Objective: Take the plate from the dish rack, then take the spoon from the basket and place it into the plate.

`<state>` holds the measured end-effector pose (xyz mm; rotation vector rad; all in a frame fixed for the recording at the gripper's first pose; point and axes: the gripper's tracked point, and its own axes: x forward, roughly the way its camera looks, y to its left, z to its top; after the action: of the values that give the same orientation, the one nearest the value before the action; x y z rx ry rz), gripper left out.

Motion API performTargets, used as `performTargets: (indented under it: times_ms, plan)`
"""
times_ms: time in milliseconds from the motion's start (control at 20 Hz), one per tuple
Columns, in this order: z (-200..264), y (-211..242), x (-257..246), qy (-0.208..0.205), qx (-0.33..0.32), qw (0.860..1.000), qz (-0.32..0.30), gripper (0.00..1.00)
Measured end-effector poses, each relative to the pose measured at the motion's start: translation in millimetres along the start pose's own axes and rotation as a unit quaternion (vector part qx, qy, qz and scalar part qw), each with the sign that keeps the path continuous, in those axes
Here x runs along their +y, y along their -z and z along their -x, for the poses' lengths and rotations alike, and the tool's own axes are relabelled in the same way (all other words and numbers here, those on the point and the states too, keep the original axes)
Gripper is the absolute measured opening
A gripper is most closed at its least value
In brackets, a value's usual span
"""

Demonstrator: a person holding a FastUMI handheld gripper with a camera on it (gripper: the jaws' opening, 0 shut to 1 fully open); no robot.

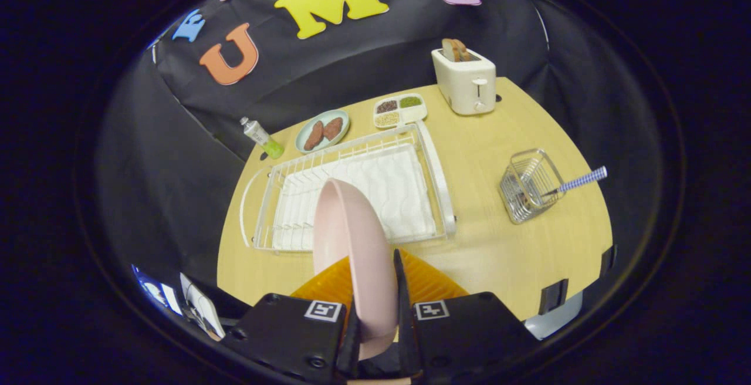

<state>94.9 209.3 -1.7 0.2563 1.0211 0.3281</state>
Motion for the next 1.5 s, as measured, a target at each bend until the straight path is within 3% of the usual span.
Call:
performTargets:
  times_ms: [100,450,950,1050,1150,1350,1500]
  plan:
    - [-11,27,-27,-0.008,0.008,1.0,-0.022,0.32]
    - [-57,84,-60,-0.095,0.057,0.986,-0.128,0.32]
    - [-93,86,-56,-0.143,0.083,0.974,-0.158,0.34]
    - [-94,84,-58,-0.142,0.086,0.973,-0.159,0.38]
    - [-94,81,-61,-0.137,0.081,0.975,-0.154,0.47]
    - [-84,76,-66,-0.136,0.056,0.979,-0.141,0.51]
    - [-68,69,-75,-0.123,0.014,0.986,-0.112,0.66]
